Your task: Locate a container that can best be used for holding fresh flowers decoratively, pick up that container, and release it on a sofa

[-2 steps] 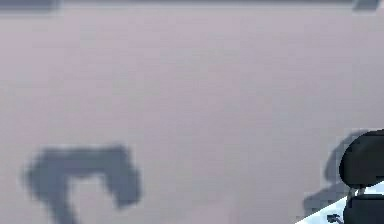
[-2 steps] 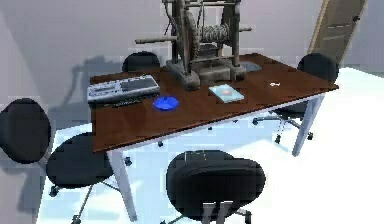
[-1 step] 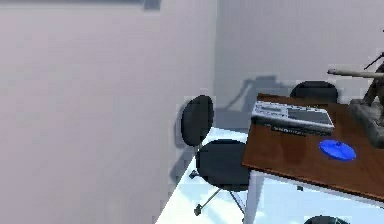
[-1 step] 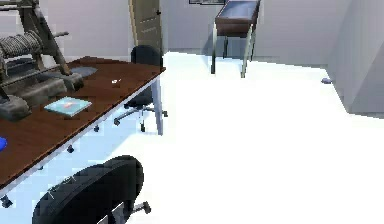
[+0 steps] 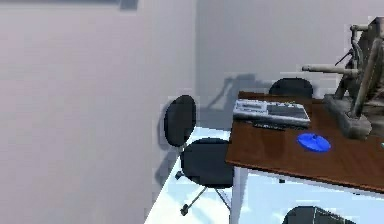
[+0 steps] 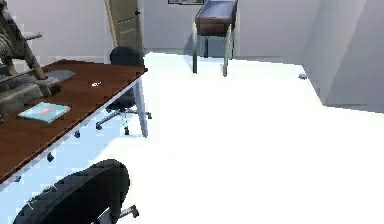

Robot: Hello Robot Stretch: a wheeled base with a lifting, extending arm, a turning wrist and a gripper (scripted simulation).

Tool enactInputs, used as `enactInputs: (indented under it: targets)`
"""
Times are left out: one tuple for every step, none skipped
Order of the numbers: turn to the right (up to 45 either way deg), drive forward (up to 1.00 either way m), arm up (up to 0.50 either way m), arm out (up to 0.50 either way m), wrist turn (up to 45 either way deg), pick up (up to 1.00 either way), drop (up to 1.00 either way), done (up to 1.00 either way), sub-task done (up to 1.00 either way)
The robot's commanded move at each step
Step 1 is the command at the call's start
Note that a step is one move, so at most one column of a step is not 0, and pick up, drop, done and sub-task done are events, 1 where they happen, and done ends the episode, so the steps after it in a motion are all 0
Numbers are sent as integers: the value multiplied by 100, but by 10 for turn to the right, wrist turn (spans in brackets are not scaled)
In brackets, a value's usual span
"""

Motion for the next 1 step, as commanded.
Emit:
enactInputs:
  targets:
    - [0,35,0,0,0,0,0,0,0]
